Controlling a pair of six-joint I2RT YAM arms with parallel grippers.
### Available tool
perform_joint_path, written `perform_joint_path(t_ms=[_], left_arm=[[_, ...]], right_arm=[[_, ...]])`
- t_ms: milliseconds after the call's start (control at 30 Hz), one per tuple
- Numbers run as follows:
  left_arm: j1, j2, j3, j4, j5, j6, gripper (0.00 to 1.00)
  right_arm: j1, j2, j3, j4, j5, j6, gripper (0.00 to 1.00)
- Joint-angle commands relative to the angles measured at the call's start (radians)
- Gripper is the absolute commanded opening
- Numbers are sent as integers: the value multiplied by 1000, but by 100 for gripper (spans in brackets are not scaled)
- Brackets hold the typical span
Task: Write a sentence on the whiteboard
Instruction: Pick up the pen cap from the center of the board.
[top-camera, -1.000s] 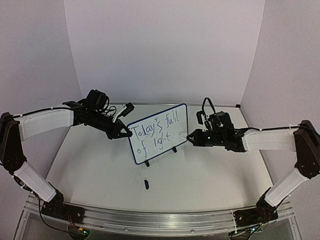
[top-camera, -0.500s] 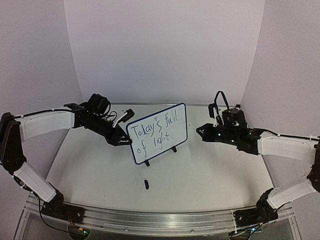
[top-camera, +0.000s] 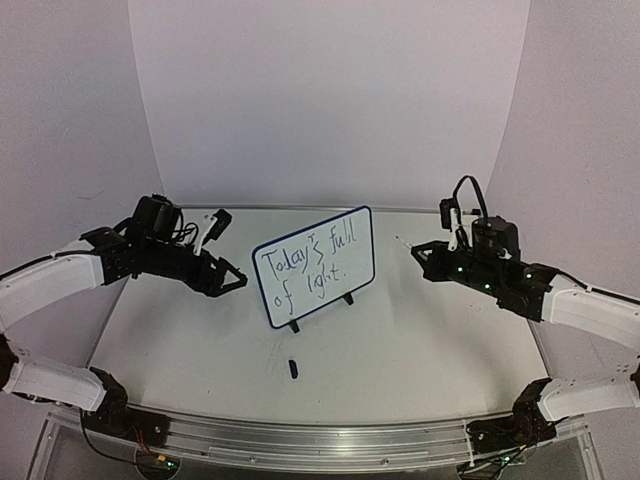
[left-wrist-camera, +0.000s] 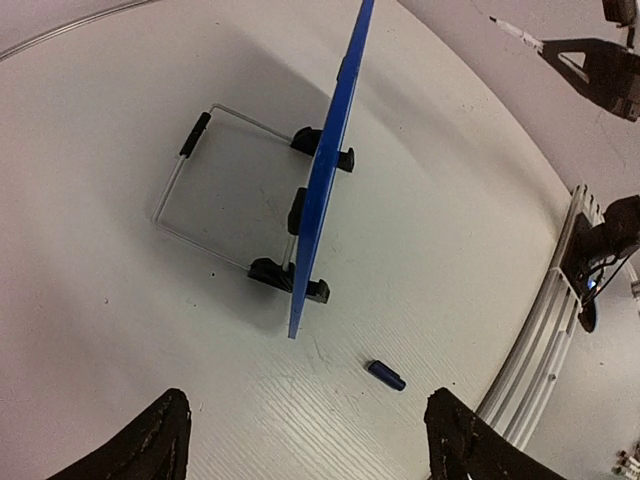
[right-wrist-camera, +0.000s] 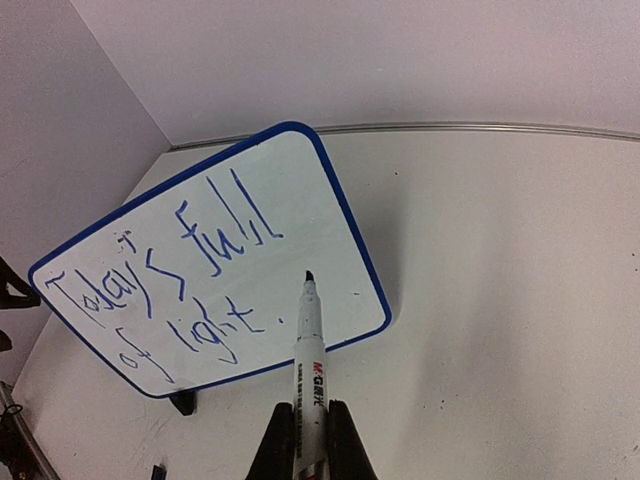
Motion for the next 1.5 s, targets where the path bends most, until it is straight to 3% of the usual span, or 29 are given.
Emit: perform_joint_path(t_ms=[0,200,300,500,733,1233,1467], left_arm=[[-12,-174,-131,149,-94,-312,80],[-80,-288,-294,290,-155,-571,76],[-209,-296,-358,307,-251,-615,77],[-416,-198,-387,344,-373,-676,77],[-535,-12,-376,458,-402,-713,75],[-563,239,-282,560,-262,-681,66],[-563,357,-208,526,-212,-654,61]], right_arm=[[-1,-48,-38,-11,24,-11,0],[-1,-70,-60,-11,22,2,0],[-2,-75,-63,-10,10,10,0],[-2,-96,-87,-8,5,33,0],[-2,-119,-109,-8,7,56,0],[-2,-107,-108,-7,13,58,0],[-2,-99,-107,-7,10,57,0]])
